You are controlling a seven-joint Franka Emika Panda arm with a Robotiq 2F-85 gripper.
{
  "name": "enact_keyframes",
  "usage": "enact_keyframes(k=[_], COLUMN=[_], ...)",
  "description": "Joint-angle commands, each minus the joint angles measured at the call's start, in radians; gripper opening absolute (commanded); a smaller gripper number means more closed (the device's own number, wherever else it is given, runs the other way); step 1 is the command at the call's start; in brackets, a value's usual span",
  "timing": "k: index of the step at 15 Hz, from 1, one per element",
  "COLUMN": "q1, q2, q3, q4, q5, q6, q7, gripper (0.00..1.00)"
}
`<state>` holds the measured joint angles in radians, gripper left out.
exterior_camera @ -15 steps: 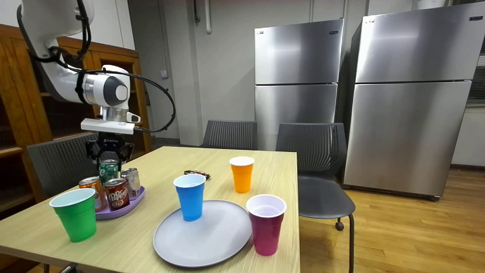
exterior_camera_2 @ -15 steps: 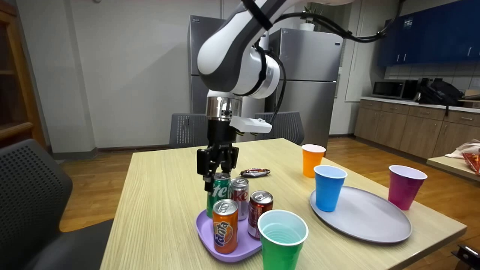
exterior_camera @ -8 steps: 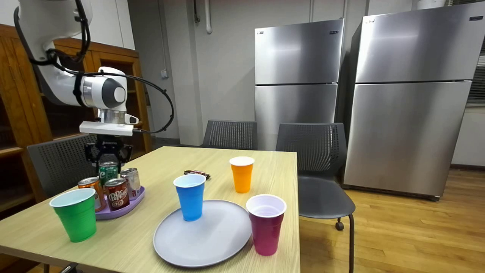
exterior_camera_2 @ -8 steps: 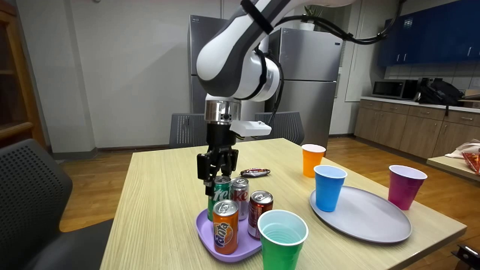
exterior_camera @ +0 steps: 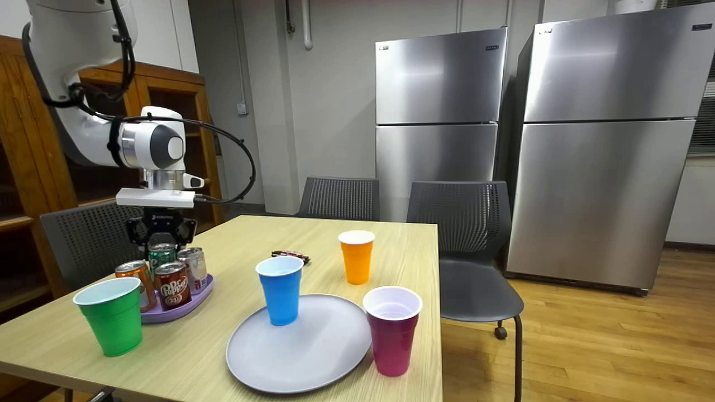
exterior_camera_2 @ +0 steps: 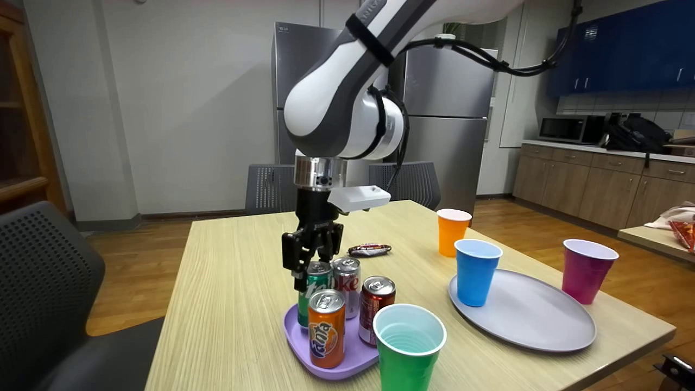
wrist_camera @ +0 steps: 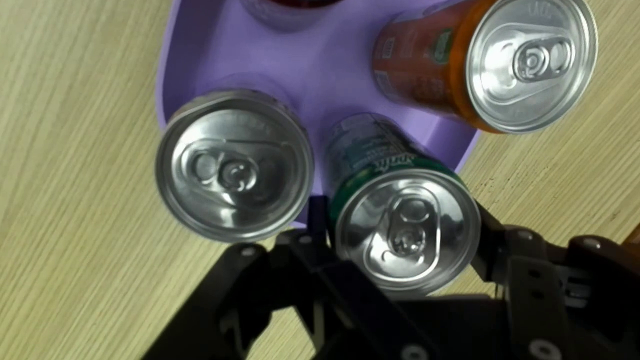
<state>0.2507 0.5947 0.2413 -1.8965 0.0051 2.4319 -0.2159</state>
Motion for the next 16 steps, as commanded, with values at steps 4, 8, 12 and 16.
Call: enact_keyframes(k=[4,8,12,16], q1=[0.007,0.006,-0.008,-0.013], q2=[-0.005,-0.008,-0.023,-0.045], q3=[-0.004,-0.002,0.014,0.022], q4=[-0.009,-0.009,-0.006,0.007], q5=[-0.013,-0.012,0.009,0.024], q6=[0.026,0.025,0.009,0.001], q7=[0.043,0.041,0.026,0.028], gripper=[0.89,1.0,1.0,1.0])
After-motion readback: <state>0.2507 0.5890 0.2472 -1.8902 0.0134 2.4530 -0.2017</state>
